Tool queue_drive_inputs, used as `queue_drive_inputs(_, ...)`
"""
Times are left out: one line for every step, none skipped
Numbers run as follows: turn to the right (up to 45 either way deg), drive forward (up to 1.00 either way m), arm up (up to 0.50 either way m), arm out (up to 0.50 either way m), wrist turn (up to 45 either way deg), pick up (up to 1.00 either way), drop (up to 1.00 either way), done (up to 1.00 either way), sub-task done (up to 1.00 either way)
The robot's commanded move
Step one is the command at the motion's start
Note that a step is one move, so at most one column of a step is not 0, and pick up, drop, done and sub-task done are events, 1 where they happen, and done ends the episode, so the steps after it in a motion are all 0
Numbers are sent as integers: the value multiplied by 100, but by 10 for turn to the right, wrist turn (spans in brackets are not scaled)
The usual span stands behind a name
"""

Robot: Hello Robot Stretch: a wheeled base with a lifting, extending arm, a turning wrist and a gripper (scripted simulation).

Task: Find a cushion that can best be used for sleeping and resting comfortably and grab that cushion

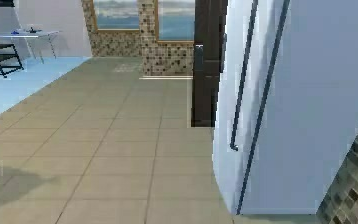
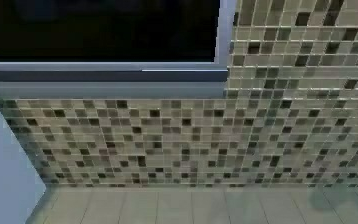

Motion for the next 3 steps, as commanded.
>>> queue_drive_inputs(-450,0,0,0,0,0,0,0,0)
queue_drive_inputs(-450,0,0,0,0,0,0,0,0)
queue_drive_inputs(-150,0,0,0,0,0,0,0,0)
